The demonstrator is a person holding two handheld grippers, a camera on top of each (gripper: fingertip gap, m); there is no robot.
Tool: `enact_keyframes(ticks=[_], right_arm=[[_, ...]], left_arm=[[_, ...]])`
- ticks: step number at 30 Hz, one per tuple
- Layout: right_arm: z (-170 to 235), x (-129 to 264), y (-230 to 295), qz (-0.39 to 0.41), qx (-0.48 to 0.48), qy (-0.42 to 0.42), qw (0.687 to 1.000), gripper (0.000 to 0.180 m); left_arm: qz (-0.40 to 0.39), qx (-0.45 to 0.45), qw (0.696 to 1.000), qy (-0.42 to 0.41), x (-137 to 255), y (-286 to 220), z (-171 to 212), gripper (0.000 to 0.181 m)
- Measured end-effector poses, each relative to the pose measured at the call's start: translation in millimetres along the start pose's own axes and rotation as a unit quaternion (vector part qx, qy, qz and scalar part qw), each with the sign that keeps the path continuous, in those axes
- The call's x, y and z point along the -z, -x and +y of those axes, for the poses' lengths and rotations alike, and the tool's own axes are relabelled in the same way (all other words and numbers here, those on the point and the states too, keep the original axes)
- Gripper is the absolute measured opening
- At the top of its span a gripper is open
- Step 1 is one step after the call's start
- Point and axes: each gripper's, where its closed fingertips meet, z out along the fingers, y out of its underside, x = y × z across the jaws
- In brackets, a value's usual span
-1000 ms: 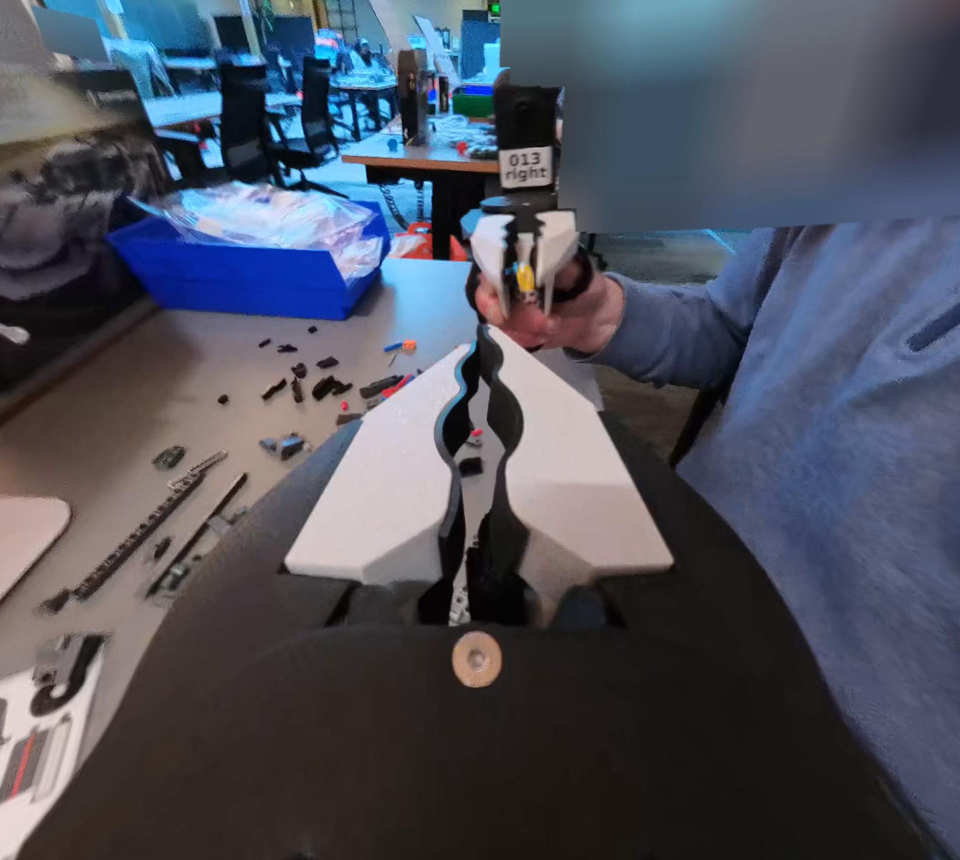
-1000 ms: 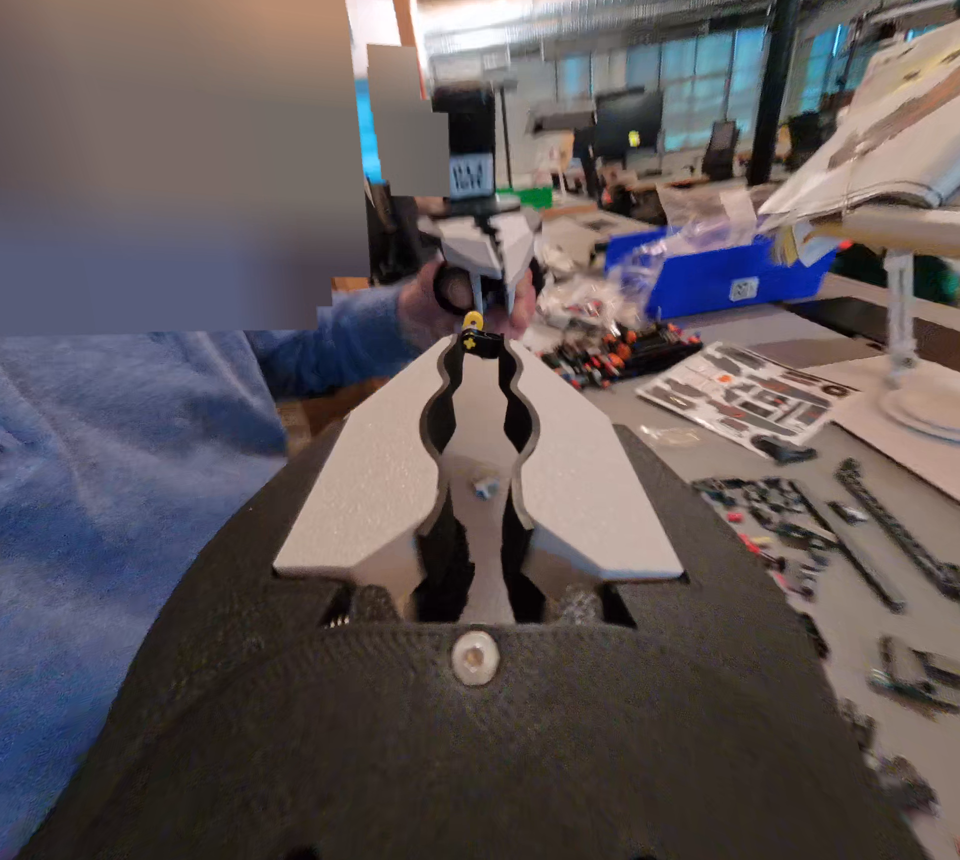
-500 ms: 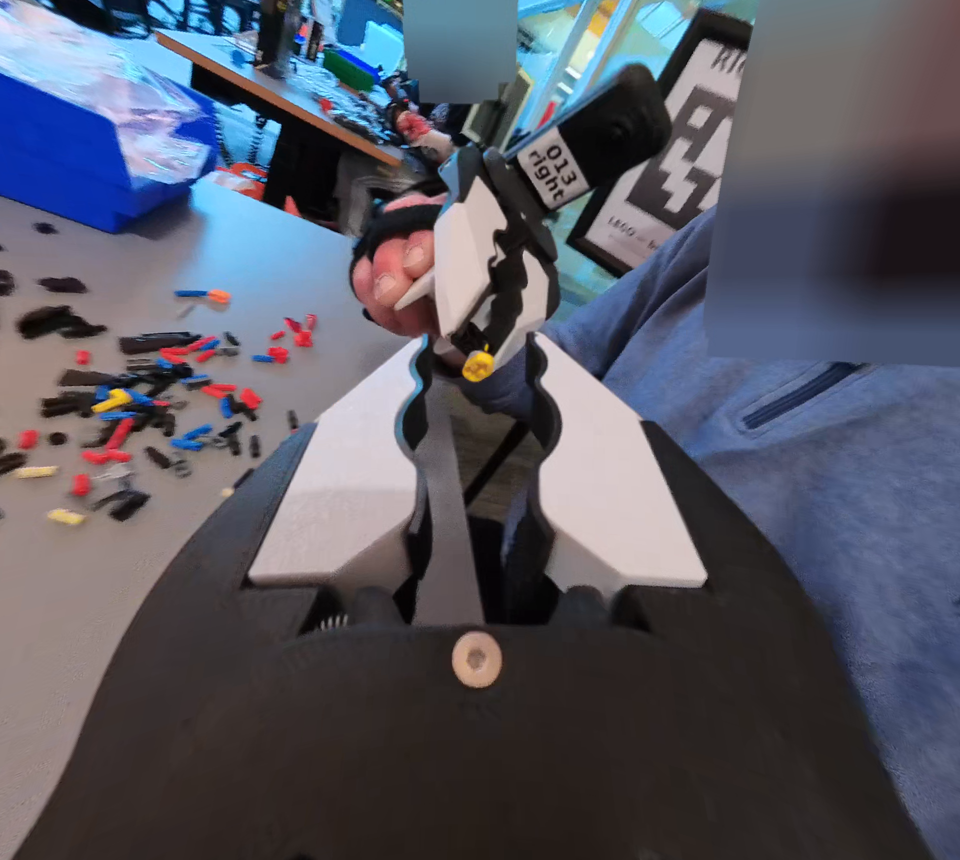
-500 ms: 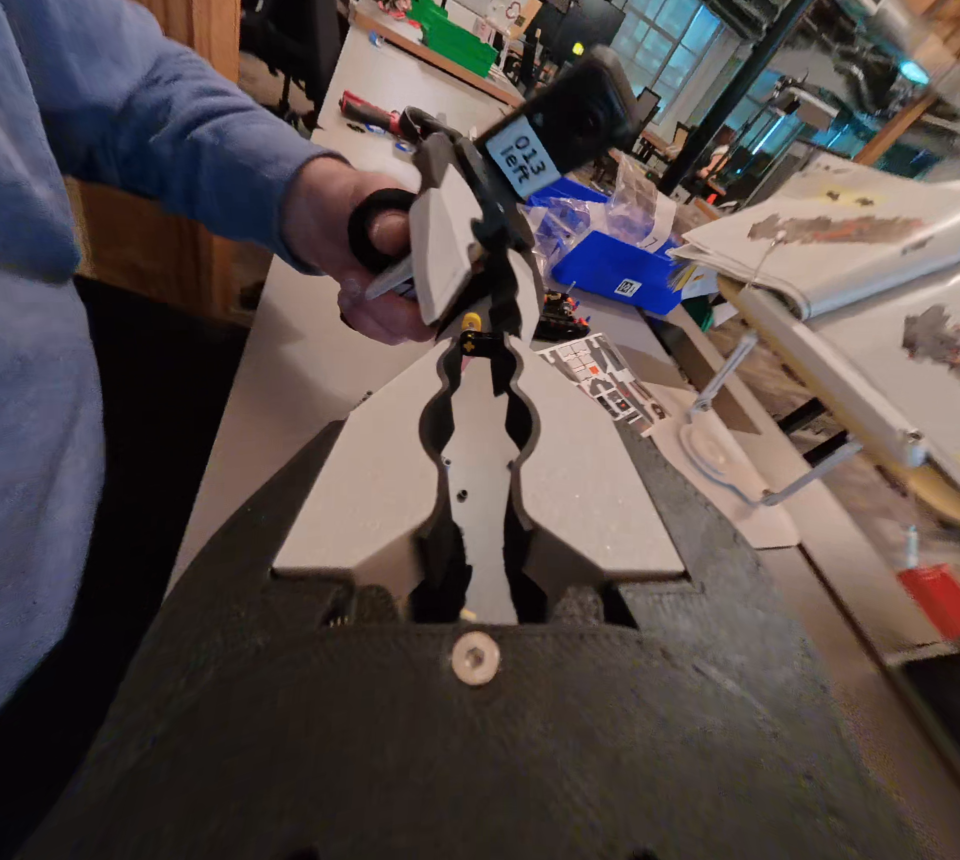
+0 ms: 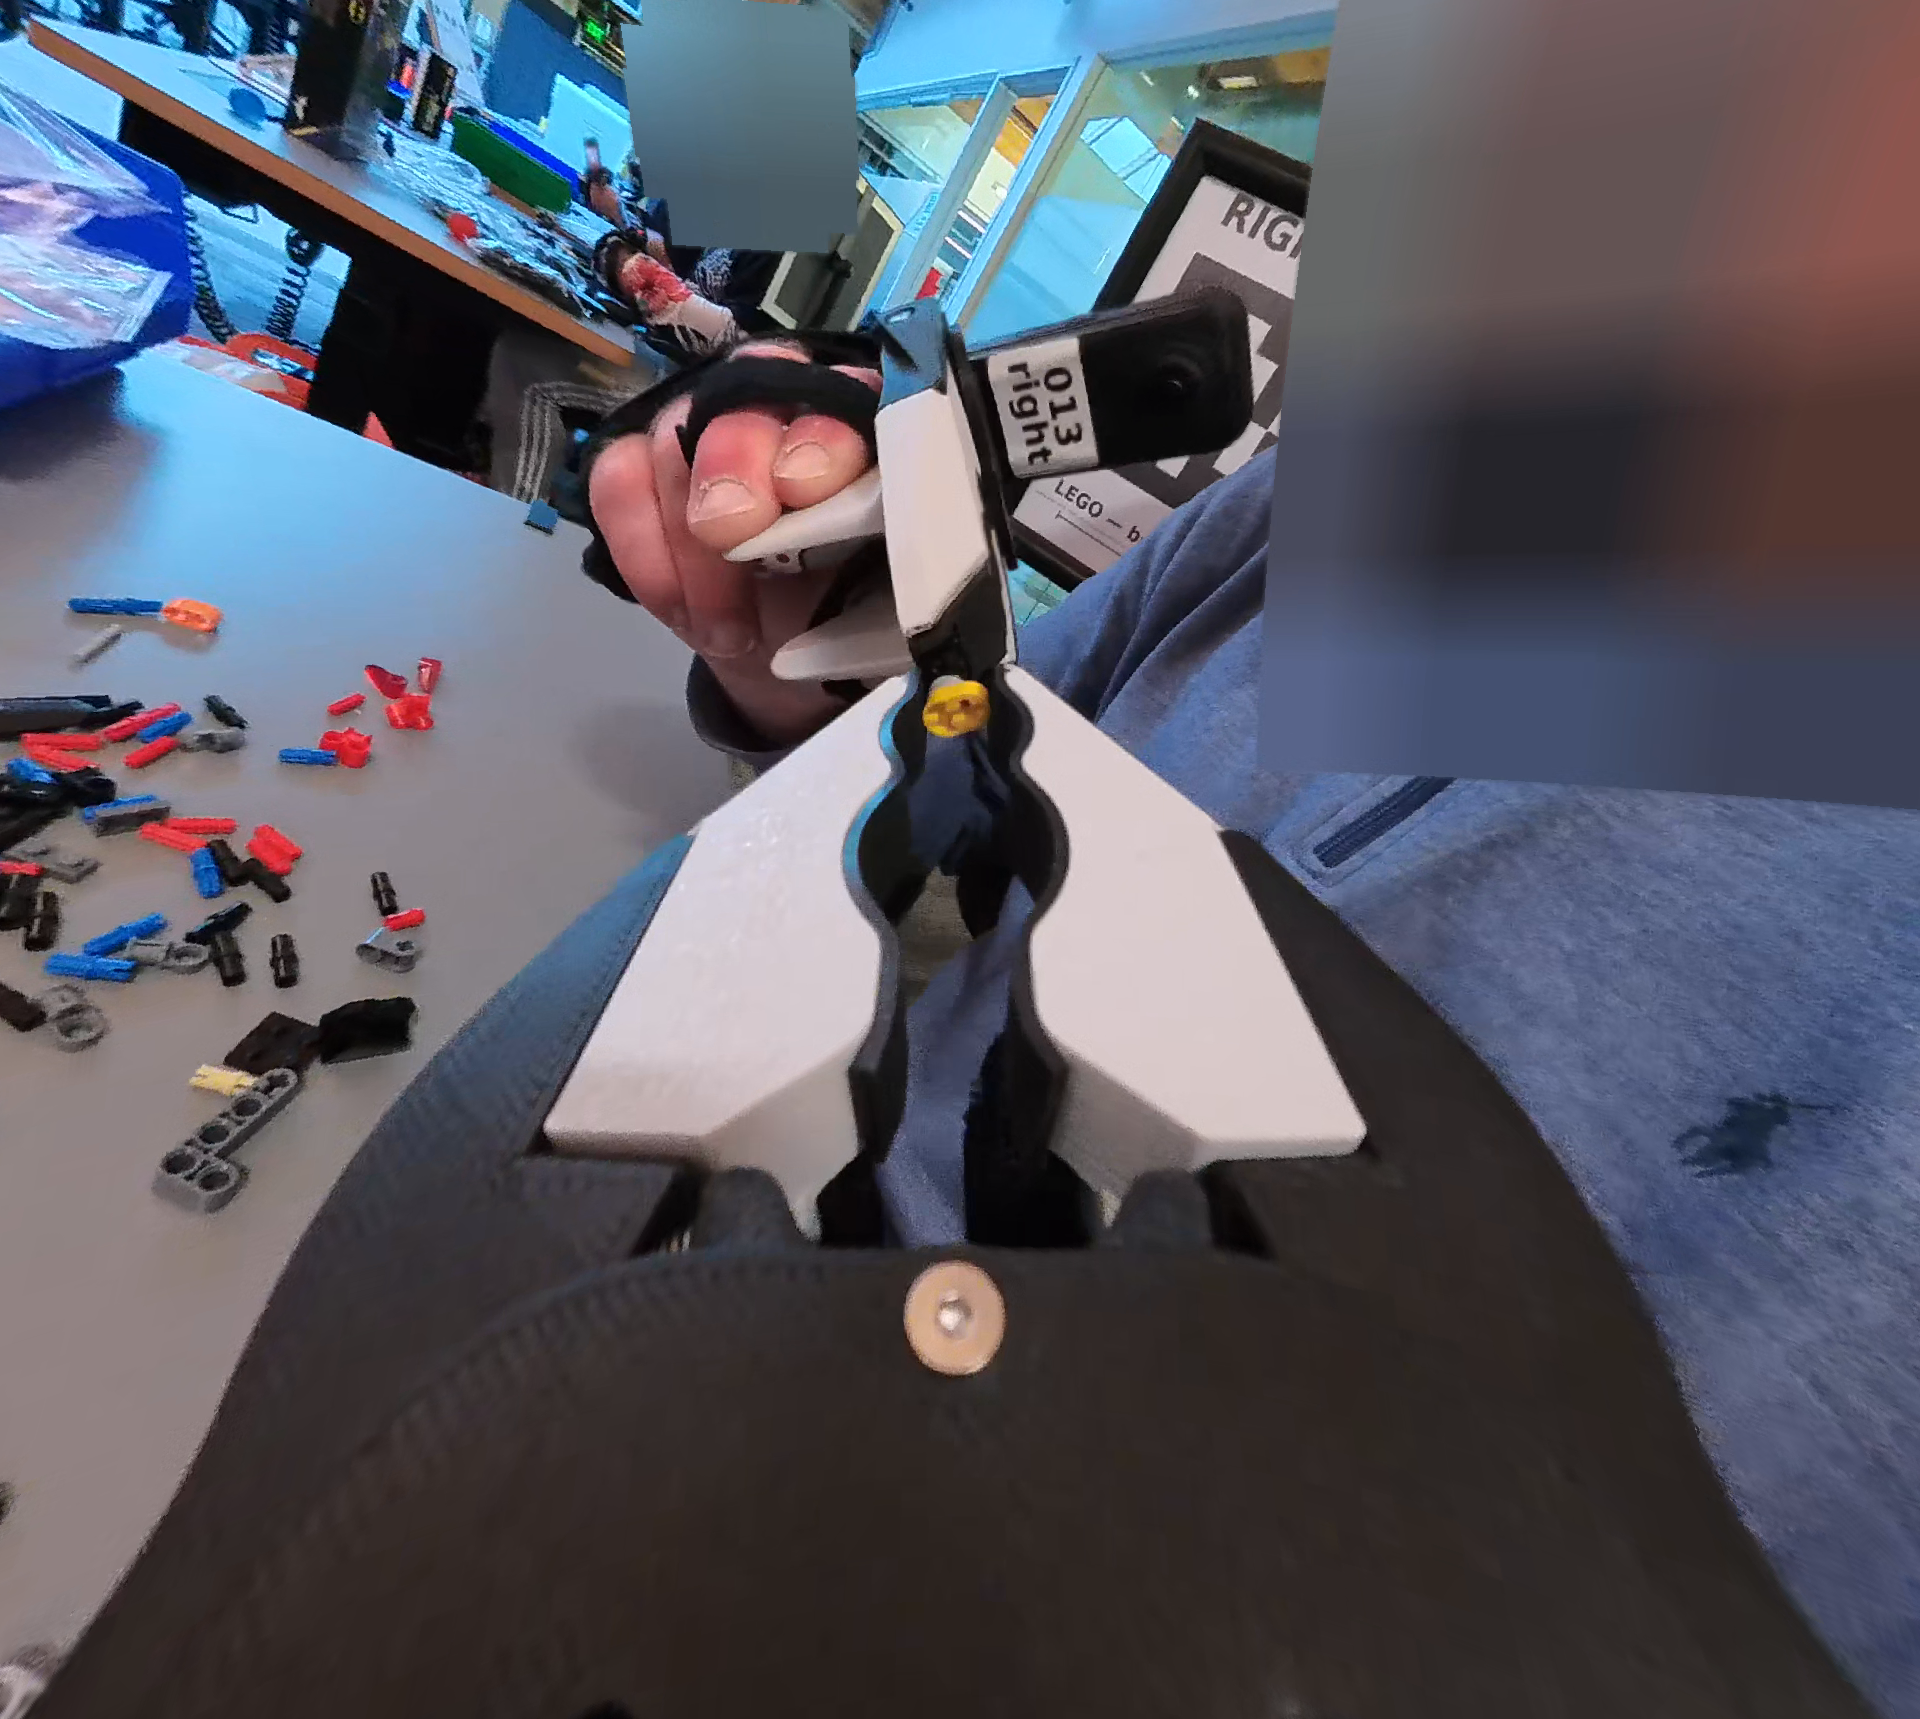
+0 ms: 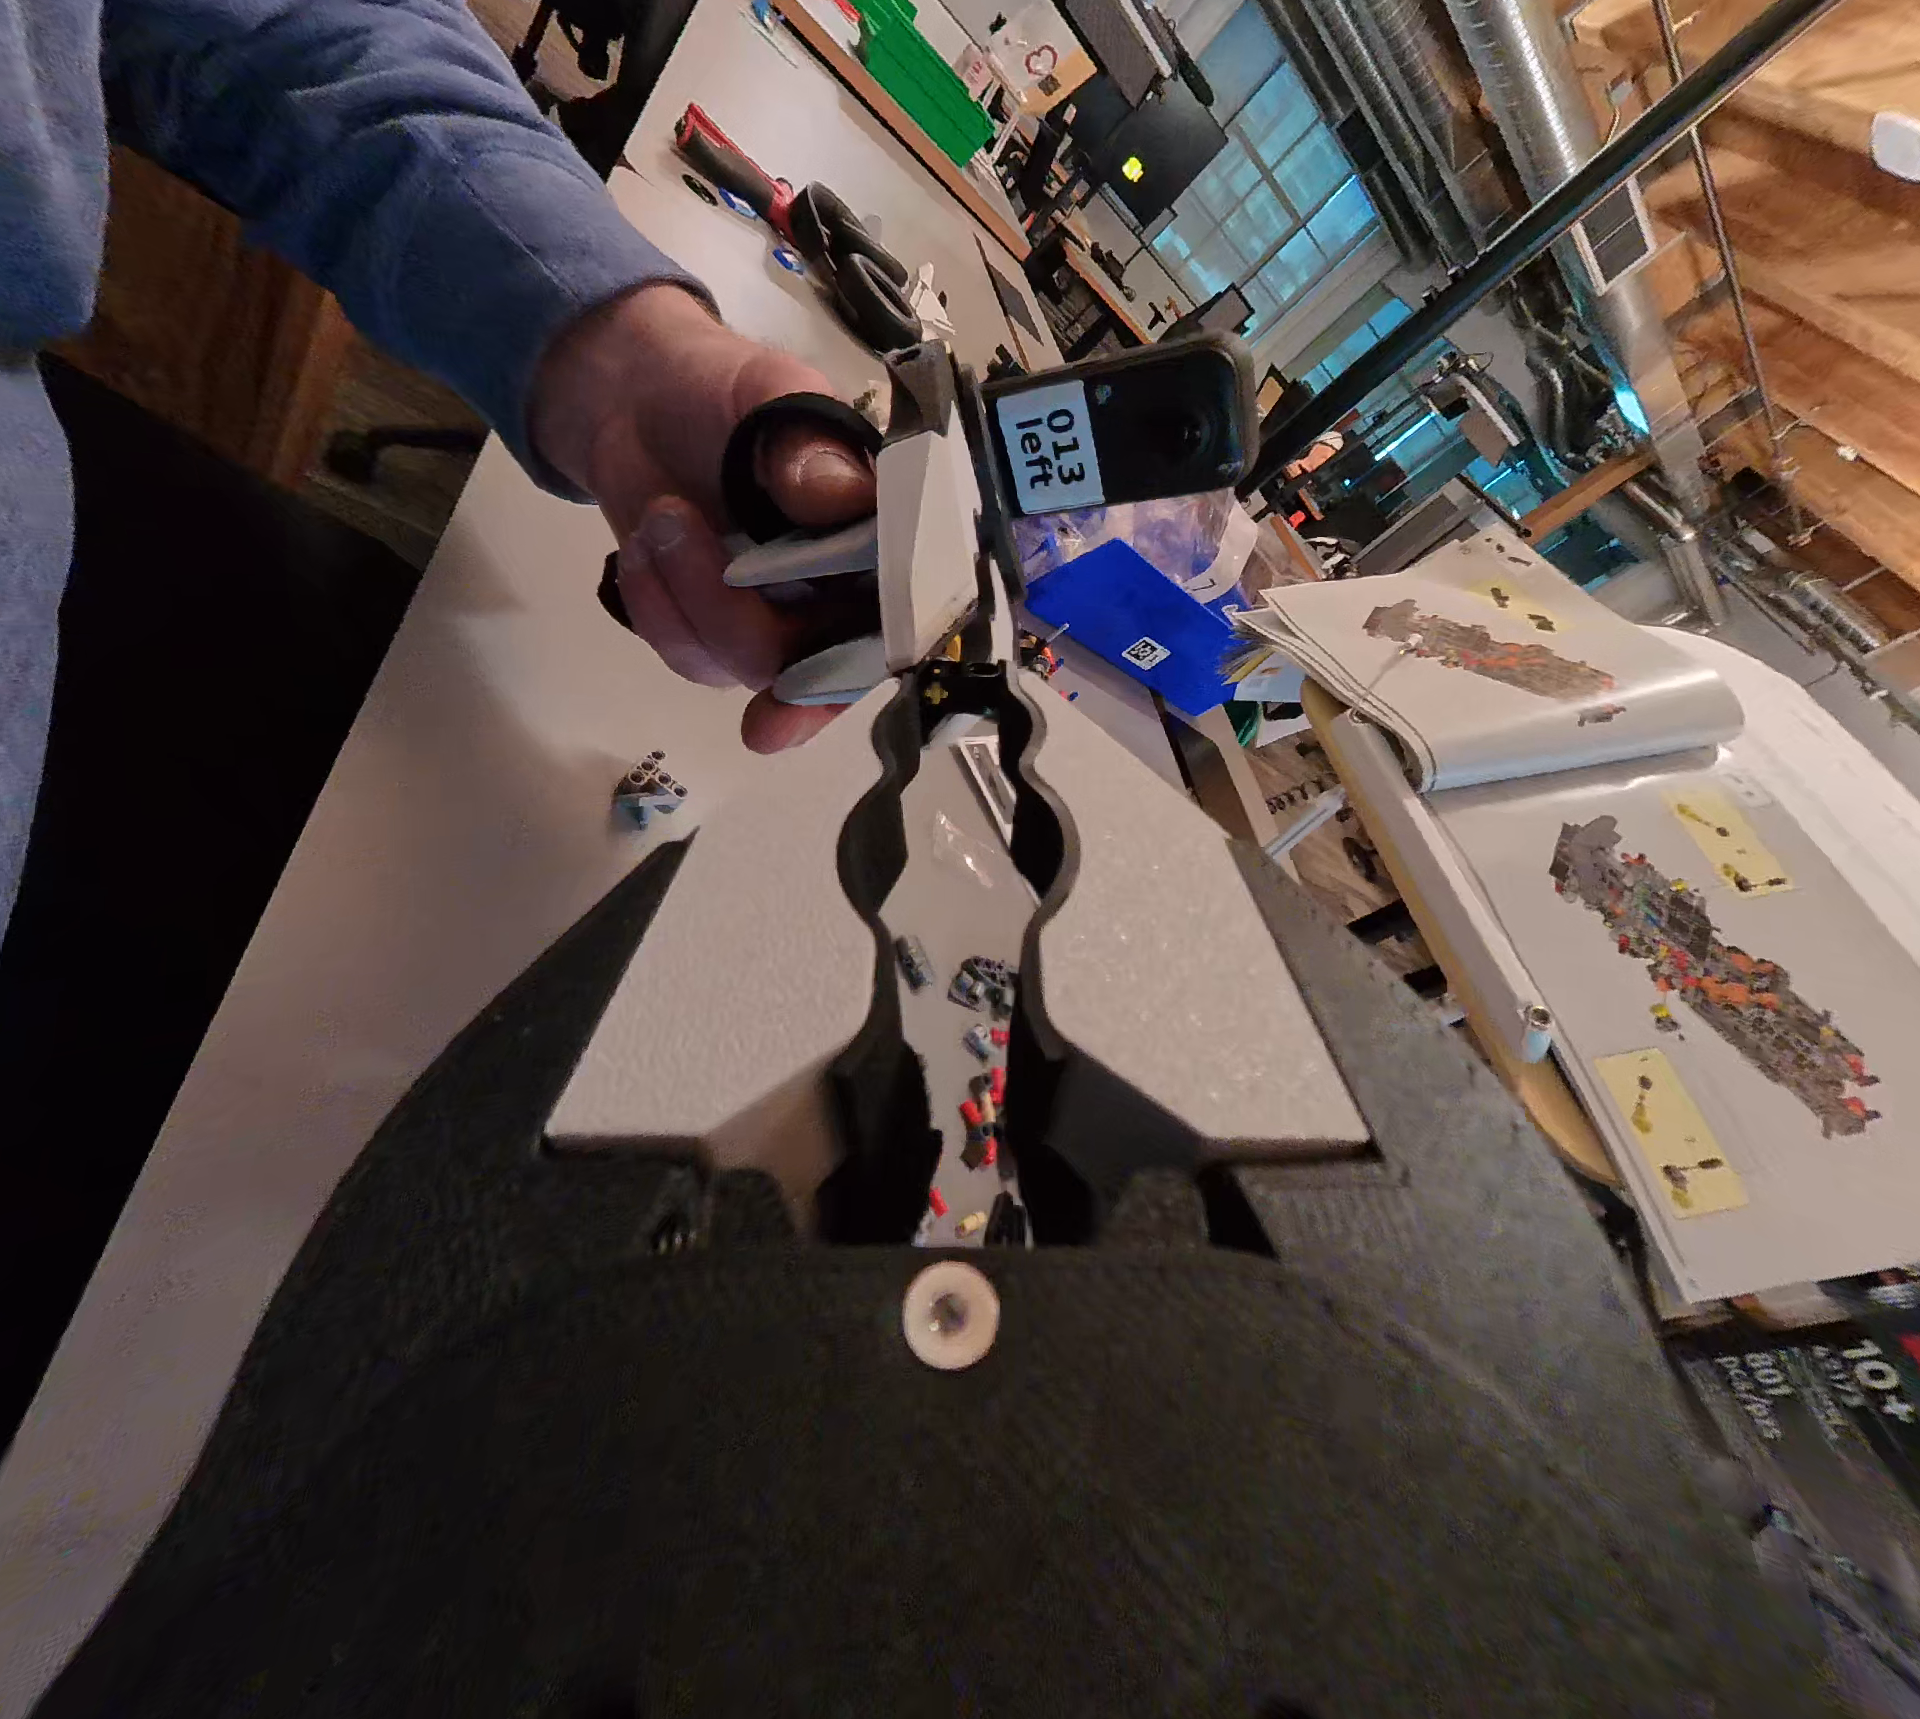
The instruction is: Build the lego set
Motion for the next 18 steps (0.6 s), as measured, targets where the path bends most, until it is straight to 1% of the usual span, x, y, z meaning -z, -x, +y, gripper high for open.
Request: enact_keyframes(ticks=[2,4,7,10,13,18], right_arm=[[-2,1,2,-0.003,0.012,0.001,1.000,0.012],[-2,2,2,0.000,0.028,0.012,1.000,0.012],[-10,5,4,-0.006,0.009,-0.010,1.000,0.011],[-11,6,6,-0.015,-0.003,-0.008,1.000,0.012],[-7,5,7,-0.021,-0.021,-0.010,0.999,0.011],[1,4,11,-0.033,-0.052,-0.017,0.998,0.011]], left_arm=[[0.012,0.009,1.000,-0.005,-2,-3,1,0.009],[-0.015,-0.025,1.000,-0.006,-1,-2,2,0.009],[-0.039,-0.063,0.997,-0.001,-4,-9,1,0.008],[-0.044,-0.057,0.997,-0.022,-5,-12,1,0.008],[-0.065,-0.067,0.996,-0.015,-4,-7,3,0.007],[-0.077,-0.025,0.995,-0.063,-3,-1,7,0.007]])
